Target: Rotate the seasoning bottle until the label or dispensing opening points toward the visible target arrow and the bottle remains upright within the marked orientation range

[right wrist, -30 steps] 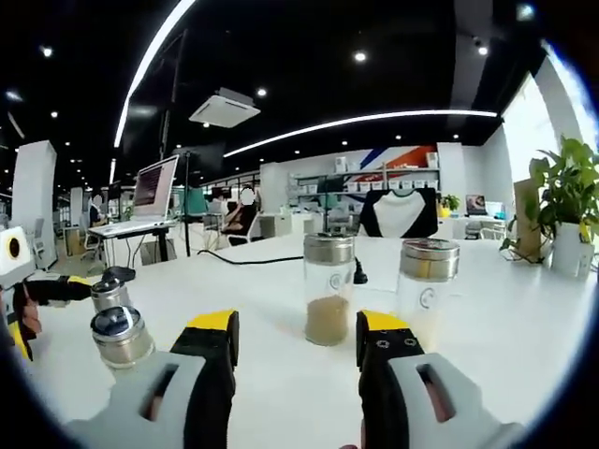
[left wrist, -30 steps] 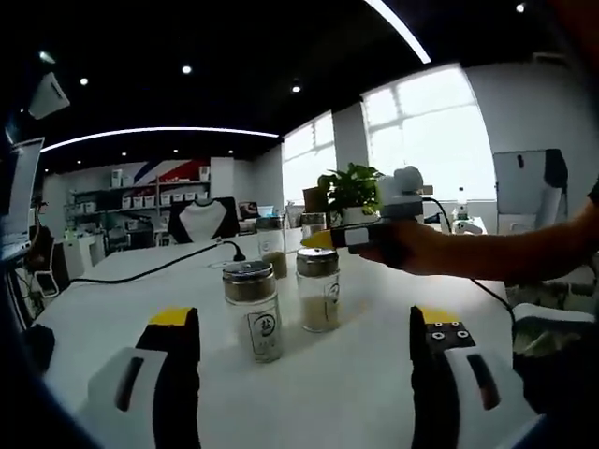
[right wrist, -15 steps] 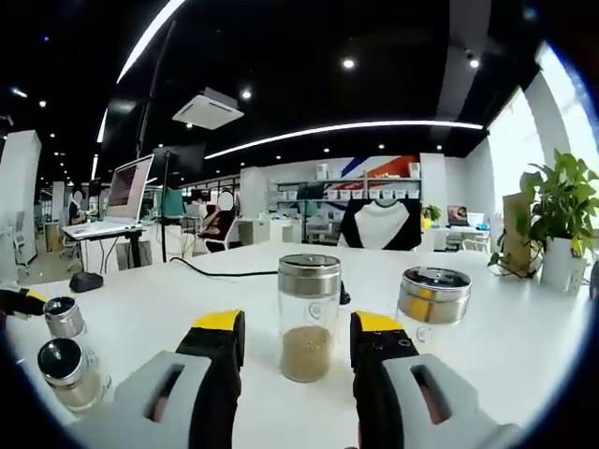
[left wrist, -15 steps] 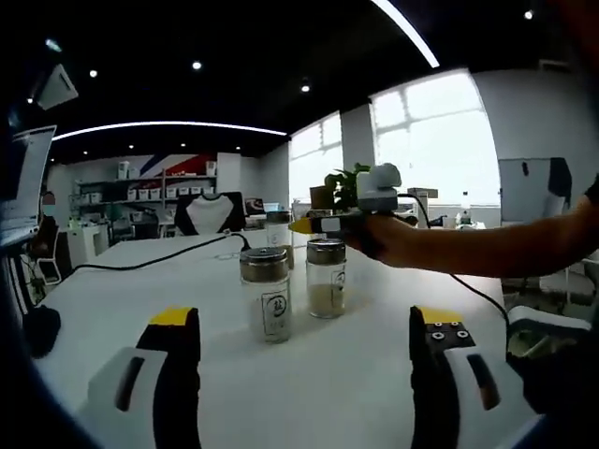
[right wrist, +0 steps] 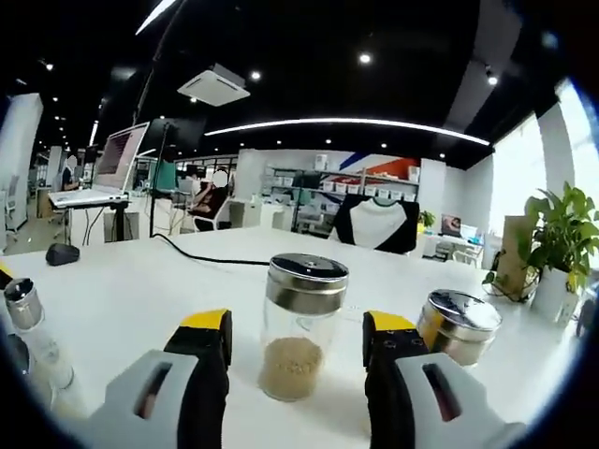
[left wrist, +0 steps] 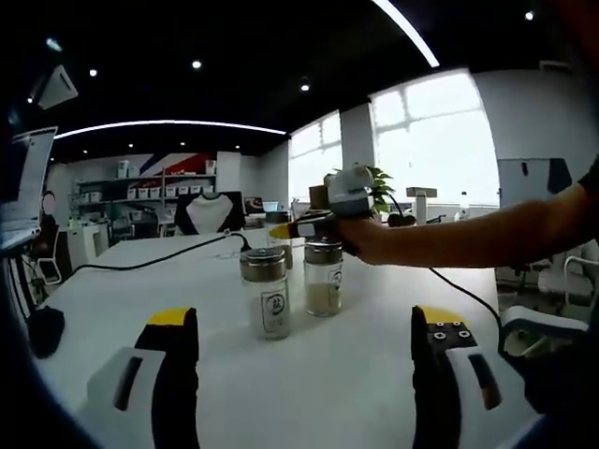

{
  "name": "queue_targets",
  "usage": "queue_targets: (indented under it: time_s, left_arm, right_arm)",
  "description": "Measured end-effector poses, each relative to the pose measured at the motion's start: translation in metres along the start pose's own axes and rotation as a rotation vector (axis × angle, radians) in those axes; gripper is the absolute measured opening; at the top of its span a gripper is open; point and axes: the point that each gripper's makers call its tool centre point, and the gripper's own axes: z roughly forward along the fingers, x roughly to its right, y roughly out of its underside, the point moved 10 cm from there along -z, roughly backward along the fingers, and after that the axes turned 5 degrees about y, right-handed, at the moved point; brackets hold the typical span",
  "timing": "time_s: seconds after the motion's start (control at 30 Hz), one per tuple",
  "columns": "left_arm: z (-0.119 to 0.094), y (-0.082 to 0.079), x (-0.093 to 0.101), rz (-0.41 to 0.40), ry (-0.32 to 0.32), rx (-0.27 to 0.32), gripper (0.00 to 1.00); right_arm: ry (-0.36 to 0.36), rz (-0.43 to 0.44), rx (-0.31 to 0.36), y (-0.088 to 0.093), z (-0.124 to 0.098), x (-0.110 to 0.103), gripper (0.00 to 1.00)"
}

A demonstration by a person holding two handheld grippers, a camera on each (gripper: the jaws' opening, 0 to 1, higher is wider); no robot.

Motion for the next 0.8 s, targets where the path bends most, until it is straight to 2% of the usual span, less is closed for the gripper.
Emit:
queue_targets:
  time_s: [0.27,0.47,0.63,0.7,0.8]
  left_arm:
    - [-0.006,-0.001,-0.006,-0.017,-0.011,0.015,1.00]
    - [-0.007,-0.003,-0.005,-0.020,-0.009,0.024,0.99]
    - [-0.006,-0.001,-0.004,-0.025,-0.006,0.024,0.99]
    - [-0.005,0.000,-0.004,-0.028,-0.003,0.022,0.98]
    - [-0.006,0.000,-0.004,-0.026,-0.001,0.023,0.98]
  right_arm:
    - [0.048,-0.021,-0.049,-0.001,0.018,-0.004,0.54]
    - [0.059,-0.013,-0.058,-0.001,0.026,-0.006,0.51]
    - [0.072,0.014,-0.067,0.001,0.025,-0.008,0.47]
    - [0.087,0.051,-0.072,0.002,0.023,-0.009,0.46]
    - [0.086,0.049,-0.071,0.003,0.022,-0.010,0.45]
